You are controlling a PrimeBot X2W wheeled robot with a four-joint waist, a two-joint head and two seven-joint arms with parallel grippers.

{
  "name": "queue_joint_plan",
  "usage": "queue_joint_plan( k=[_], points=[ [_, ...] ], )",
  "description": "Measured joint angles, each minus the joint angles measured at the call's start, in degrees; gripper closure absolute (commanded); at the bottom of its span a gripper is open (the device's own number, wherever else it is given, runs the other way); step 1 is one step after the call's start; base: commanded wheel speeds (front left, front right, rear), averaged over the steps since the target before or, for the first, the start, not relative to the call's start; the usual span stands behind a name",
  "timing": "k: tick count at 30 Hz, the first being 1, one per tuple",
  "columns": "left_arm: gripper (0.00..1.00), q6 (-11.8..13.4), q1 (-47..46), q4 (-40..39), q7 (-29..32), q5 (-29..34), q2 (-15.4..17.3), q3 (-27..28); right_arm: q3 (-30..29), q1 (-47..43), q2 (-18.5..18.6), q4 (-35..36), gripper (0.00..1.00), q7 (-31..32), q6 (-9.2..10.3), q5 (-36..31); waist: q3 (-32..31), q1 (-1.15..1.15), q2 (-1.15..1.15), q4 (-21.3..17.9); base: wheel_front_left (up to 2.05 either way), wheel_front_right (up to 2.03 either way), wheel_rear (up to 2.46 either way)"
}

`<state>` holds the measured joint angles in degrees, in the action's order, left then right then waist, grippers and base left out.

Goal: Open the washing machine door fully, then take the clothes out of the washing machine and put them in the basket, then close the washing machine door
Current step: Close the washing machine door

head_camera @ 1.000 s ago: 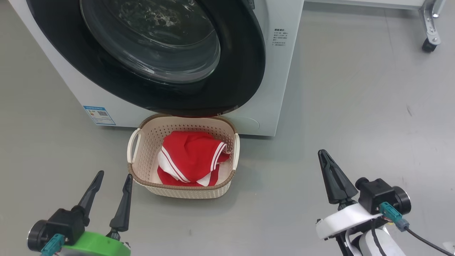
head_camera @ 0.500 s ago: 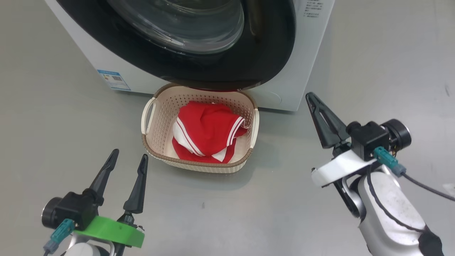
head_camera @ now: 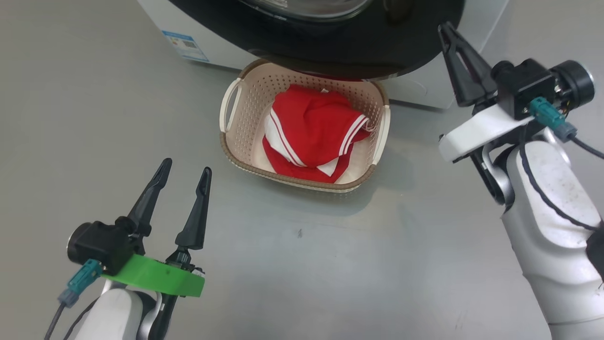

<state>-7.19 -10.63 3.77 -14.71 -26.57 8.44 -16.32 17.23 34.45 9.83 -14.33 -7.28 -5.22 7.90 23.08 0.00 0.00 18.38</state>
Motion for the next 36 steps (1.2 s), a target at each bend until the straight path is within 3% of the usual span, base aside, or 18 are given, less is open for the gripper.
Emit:
queue_joint_plan(
  k=[15,27,36],
  points=[
    [0.00,0.00,-3.50,0.77,0.01,-2.43,-1.45,-0.90,-1.81,9.54,2.45,-4.94,1.00,1.44,-0.70,-0.41,7.17,0.00,0.00,6.43,0.00,0.00,0.00],
    [0.00,0.00,-4.99,1.10,0.00,-3.60,-2.29,-1.57,-3.37,16.50,4.36,-7.67,1.00,2.47,-0.74,-0.73,10.95,0.00,0.00,9.16,0.00,0.00,0.00],
    [0.00,0.00,-6.02,1.75,0.00,-3.70,-3.02,-2.35,-4.22,20.24,4.68,-9.83,1.00,1.91,1.82,-2.83,12.57,0.00,0.00,9.94,0.00,0.00,0.00]
  ],
)
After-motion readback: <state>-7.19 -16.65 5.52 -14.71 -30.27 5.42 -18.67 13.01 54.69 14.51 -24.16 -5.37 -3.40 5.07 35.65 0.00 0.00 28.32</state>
